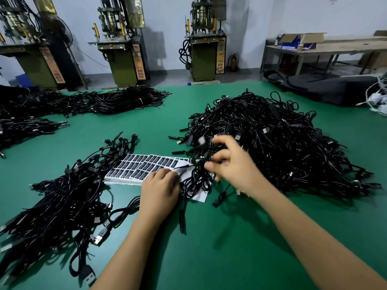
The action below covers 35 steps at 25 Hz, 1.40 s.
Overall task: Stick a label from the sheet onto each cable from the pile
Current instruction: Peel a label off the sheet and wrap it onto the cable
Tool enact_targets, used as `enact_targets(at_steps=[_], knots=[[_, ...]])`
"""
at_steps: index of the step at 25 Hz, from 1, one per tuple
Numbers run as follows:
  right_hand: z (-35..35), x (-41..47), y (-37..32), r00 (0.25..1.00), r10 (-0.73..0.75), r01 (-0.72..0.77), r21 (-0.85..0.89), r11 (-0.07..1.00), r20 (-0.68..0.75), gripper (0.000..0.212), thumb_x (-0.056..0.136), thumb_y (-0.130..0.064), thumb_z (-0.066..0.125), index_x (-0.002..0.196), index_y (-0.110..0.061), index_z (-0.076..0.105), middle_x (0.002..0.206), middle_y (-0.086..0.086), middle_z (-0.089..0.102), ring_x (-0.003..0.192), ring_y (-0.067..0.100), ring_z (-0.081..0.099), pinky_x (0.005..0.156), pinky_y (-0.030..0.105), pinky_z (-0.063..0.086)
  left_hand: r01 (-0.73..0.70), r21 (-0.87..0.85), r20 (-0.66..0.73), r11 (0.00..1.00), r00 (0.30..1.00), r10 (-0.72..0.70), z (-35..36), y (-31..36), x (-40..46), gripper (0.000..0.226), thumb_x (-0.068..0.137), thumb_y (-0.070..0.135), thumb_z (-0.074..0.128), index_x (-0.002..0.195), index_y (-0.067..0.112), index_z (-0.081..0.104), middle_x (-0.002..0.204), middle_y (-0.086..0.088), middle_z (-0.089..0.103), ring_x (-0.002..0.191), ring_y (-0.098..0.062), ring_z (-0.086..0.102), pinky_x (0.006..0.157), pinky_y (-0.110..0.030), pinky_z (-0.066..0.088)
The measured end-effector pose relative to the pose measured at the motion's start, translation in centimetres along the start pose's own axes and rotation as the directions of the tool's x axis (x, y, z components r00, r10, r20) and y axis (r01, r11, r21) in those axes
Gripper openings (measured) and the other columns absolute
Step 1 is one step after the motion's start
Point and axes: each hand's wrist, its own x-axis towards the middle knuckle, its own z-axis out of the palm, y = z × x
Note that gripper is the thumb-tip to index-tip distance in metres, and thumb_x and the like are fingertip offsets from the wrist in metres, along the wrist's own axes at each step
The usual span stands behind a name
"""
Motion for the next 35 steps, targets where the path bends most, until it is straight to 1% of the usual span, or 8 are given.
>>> enact_targets(at_steps=[5, 9, 11, 15, 21, 26, 32, 35], knots=[[-4.5, 1.8, -5.4, 0.999, 0.029, -0.008, 0.726, 0.687, -0.016, 0.037, 0.083, -0.018, 0.067, 0.117, -0.014, 0.052, 0.079, 0.005, 0.072, 0.038, 0.002, 0.042, 0.032, 0.014, 0.031, 0.005, 0.007, 0.001, 1.0, 1.0, -0.005, 0.1, -0.2, 0.0, 0.013, 0.089, 0.015, 0.061, 0.097, 0.009, 0.07, 0.1, -0.005, 0.067, 0.086, -0.033, 0.056, 0.079, -0.043, 0.045], [-3.3, 2.6, -5.6, 0.991, 0.127, -0.108, 0.816, 0.568, 0.043, 0.038, 0.087, -0.009, 0.064, 0.122, -0.011, 0.051, 0.075, 0.004, 0.065, 0.038, 0.001, 0.041, 0.032, 0.014, 0.031, 0.01, -0.081, -0.128, 0.997, 0.992, -0.021, 0.0, -0.1, -0.2, 0.018, 0.086, 0.007, 0.065, 0.102, 0.001, 0.068, 0.093, -0.013, 0.068, 0.085, -0.037, 0.059, 0.078, -0.044, 0.048], [-2.0, 2.7, -4.3, 0.953, 0.273, -0.274, 0.758, 0.592, 0.131, 0.032, 0.089, -0.009, 0.062, 0.119, -0.007, 0.05, 0.076, 0.005, 0.058, 0.038, 0.003, 0.04, 0.033, 0.015, 0.031, 0.038, -0.147, -0.165, 0.988, 0.984, -0.062, -0.2, 0.0, -0.3, 0.02, 0.086, 0.007, 0.067, 0.106, 0.003, 0.067, 0.096, -0.011, 0.069, 0.089, -0.034, 0.058, 0.08, -0.04, 0.046], [-2.7, 2.5, -2.1, 0.911, 0.397, -0.387, -0.099, 0.917, 0.116, 0.035, 0.087, -0.019, 0.068, 0.115, -0.011, 0.047, 0.073, 0.002, 0.056, 0.046, 0.007, 0.04, 0.039, 0.02, 0.031, 0.03, -0.187, -0.173, 0.982, 0.983, -0.063, -0.5, 0.0, -0.3, 0.017, 0.087, 0.006, 0.066, 0.104, 0.004, 0.068, 0.094, -0.009, 0.07, 0.088, -0.031, 0.06, 0.078, -0.03, 0.041], [-4.8, 2.6, -2.5, 0.971, 0.202, -0.24, 0.52, 0.819, 0.13, 0.053, 0.089, -0.013, 0.064, 0.134, -0.016, 0.038, 0.066, 0.003, 0.063, 0.043, 0.007, 0.044, 0.037, 0.019, 0.031, 0.053, -0.293, -0.19, 0.955, 0.975, -0.113, -0.8, 0.1, -0.5, 0.015, 0.09, 0.008, 0.062, 0.105, 0.008, 0.067, 0.094, -0.003, 0.07, 0.088, -0.025, 0.061, 0.075, -0.03, 0.043], [-2.8, 2.0, -1.1, 0.927, 0.249, -0.264, 0.018, 0.964, 0.28, 0.077, 0.084, 0.002, 0.064, 0.141, -0.029, 0.021, 0.101, 0.005, 0.072, 0.048, 0.011, 0.054, 0.043, 0.025, 0.044, 0.022, -0.483, -0.222, 0.875, 0.964, -0.147, -1.6, 1.6, -0.7, 0.019, 0.093, 0.021, 0.058, 0.109, 0.016, 0.067, 0.1, 0.014, 0.066, 0.095, -0.012, 0.06, 0.075, -0.034, 0.05], [-2.9, 1.9, -0.9, 0.847, 0.132, -0.199, 0.078, 0.977, 0.515, 0.047, 0.078, -0.018, 0.076, 0.117, -0.022, 0.049, 0.078, 0.002, 0.068, 0.054, 0.016, 0.04, 0.04, 0.02, 0.028, 0.204, -0.834, 0.172, 0.513, 0.979, -0.11, -2.1, 4.1, -0.8, 0.041, 0.088, 0.04, 0.059, 0.128, 0.04, 0.049, 0.109, 0.017, 0.06, 0.102, 0.0, 0.059, 0.088, -0.02, 0.047], [-3.0, 1.6, -1.6, 0.791, 0.092, -0.168, 0.07, 0.983, 0.605, 0.048, 0.078, -0.017, 0.076, 0.119, -0.022, 0.051, 0.068, 0.0, 0.064, 0.053, 0.008, 0.049, 0.038, 0.017, 0.03, 0.13, -0.752, 0.105, 0.646, 0.991, -0.079, -2.5, 3.7, -0.3, 0.021, 0.092, 0.035, 0.052, 0.11, 0.038, 0.061, 0.093, 0.007, 0.057, 0.084, -0.002, 0.056, 0.076, -0.017, 0.043]])
